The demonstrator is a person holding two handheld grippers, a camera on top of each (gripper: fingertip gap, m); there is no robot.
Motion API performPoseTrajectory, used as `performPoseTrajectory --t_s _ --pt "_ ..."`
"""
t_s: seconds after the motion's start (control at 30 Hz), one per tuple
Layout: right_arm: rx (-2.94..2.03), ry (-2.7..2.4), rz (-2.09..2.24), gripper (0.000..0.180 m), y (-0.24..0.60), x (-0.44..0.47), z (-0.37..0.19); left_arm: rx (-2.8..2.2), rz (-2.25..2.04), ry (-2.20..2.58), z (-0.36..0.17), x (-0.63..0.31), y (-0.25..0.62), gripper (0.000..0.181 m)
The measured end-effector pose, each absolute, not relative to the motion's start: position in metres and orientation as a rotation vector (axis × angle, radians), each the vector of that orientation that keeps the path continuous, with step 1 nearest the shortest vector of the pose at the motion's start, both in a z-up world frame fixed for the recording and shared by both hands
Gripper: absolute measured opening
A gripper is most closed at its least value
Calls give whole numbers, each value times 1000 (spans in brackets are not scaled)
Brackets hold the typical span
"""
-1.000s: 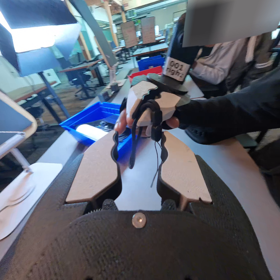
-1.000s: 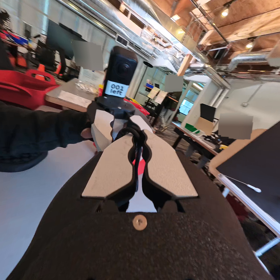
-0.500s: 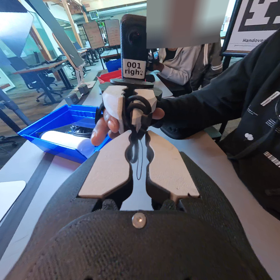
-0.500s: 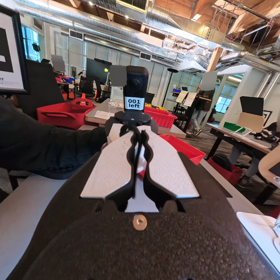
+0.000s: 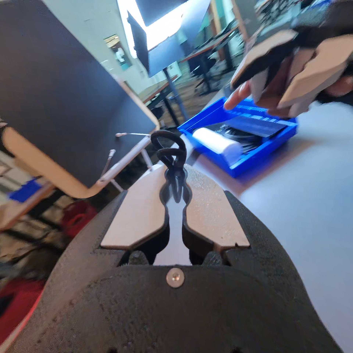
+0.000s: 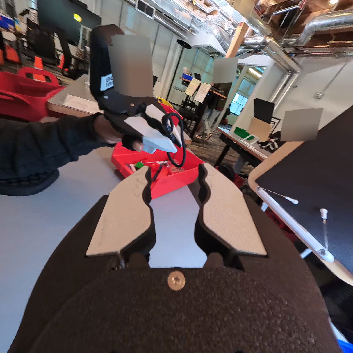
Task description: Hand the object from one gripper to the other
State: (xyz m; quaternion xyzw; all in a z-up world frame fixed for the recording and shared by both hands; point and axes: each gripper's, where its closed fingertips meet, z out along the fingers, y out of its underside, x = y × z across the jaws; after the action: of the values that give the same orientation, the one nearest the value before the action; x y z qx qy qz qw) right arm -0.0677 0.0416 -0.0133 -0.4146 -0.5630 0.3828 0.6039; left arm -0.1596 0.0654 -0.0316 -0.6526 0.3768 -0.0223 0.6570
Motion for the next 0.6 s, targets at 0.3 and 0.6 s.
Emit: performPoseTrajectory --t_s 0.3,0.6 --pt "-1107 -1259 836 58 47 -97 -31 -1404 458 944 -46 -144 77 9" --pt "-1151 -1132 805 40 47 -115 -36 -1192 803 982 -49 -118 76 8"
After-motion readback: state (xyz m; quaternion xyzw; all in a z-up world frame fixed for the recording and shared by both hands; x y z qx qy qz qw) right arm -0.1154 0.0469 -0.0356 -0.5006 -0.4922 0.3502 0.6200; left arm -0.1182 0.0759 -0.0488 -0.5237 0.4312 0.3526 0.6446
